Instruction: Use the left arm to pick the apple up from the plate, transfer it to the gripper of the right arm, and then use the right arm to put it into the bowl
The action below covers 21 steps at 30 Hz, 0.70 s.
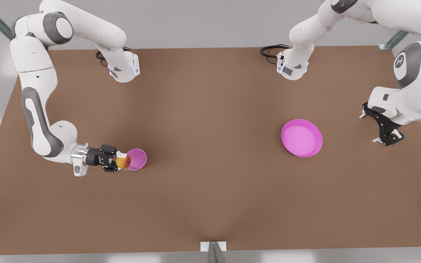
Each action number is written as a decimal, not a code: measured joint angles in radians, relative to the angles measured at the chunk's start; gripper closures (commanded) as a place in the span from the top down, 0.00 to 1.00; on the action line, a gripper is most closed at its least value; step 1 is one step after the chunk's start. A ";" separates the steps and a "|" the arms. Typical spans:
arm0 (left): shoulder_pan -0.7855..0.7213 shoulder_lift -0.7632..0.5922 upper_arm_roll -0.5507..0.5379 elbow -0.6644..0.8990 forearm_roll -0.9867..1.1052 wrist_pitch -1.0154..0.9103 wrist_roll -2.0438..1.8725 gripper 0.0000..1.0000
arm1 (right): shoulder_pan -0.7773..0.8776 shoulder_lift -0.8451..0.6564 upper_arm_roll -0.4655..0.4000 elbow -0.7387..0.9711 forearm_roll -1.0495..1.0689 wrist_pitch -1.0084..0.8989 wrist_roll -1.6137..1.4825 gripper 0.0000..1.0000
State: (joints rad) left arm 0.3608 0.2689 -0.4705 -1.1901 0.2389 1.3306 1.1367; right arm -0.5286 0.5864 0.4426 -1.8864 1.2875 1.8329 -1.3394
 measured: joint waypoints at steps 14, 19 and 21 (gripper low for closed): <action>-0.345 -0.116 0.475 -0.166 -0.250 0.080 -0.560 1.00 | 0.057 0.094 0.001 0.028 -0.290 0.144 0.013 0.74; -0.347 -0.116 0.475 -0.166 -0.263 0.085 -0.679 1.00 | 0.054 0.112 -0.010 0.022 -0.336 0.193 0.013 1.00; -0.346 -0.116 0.475 -0.166 -0.264 0.085 -0.718 1.00 | 0.053 0.113 -0.013 0.021 -0.354 0.204 0.013 1.00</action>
State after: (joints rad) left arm 0.0144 0.1530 0.0046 -1.3565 -0.0256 1.4161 0.4187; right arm -0.4757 0.6998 0.4299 -1.8655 0.9335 2.0373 -1.3266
